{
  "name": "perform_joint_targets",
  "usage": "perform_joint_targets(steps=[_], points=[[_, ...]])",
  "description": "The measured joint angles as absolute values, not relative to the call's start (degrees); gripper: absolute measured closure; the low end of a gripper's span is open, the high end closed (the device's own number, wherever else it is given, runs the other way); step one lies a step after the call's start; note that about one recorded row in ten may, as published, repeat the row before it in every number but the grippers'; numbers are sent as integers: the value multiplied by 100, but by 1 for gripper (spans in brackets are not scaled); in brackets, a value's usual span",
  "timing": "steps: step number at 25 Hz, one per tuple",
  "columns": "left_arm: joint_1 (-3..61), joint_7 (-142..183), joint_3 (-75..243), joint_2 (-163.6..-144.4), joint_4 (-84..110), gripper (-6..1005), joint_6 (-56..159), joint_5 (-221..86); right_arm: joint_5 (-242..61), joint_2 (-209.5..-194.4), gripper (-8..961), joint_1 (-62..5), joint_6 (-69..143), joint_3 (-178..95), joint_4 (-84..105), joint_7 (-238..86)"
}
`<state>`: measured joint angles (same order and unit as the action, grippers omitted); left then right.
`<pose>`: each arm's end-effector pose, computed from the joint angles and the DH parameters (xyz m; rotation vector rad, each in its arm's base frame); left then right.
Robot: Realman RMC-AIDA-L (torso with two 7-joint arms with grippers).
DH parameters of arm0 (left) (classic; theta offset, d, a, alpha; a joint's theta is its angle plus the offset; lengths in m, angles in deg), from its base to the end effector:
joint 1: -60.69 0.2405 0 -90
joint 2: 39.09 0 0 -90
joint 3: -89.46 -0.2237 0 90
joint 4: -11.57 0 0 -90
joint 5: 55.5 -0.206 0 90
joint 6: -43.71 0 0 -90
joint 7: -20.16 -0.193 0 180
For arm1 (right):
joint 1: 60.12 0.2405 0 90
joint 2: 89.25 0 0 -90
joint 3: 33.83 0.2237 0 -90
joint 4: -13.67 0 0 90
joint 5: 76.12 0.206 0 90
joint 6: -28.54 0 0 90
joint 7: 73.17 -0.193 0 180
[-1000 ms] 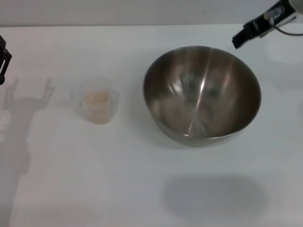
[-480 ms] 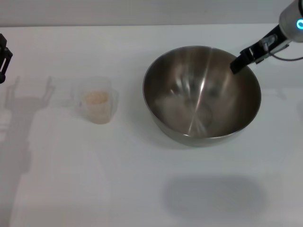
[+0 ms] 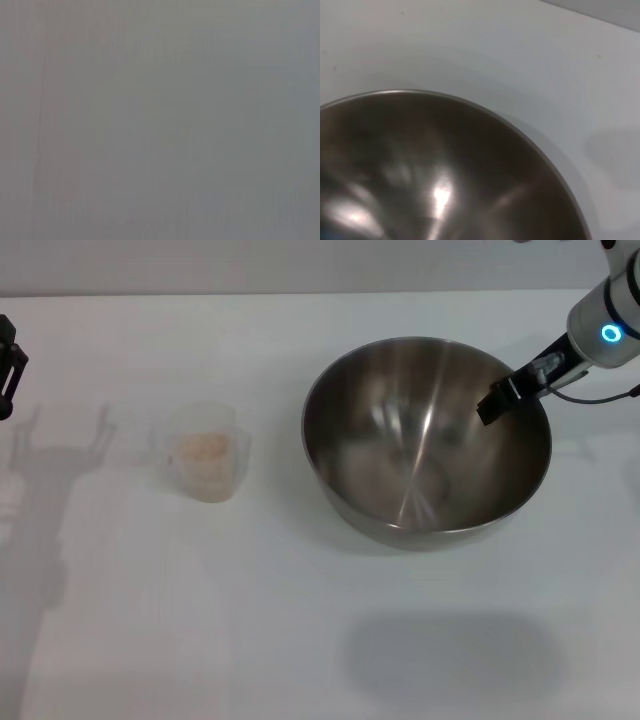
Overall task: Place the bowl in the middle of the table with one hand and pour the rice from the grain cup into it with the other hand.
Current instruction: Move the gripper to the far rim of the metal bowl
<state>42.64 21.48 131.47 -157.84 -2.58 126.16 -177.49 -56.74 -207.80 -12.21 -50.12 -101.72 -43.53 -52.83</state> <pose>-0.2804 0.3272 0.0313 -1.4325 -0.3667 -0.7999 0.2003 0.4067 -0.0166 -2.2418 1.2257 -0.4493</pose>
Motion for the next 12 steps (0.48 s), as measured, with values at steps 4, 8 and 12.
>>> perform_joint_targets(steps=[4,8,12], points=[[4275,2148,13147,-15783,-258,138,12617,-17758,-5634,-20795,552,-1229,-4966,-10194,-4343,-5233],[4281,2148,13147,-15784,-258,138,12620,-17759,-5627,-20799,668,-1247,-4957,-10175,-4359,-5221],[4287,2148,13145,-15784,-258,138,12622,-17764,-5622,-20799,769,-1252,-4936,-10180,-4349,-5200]])
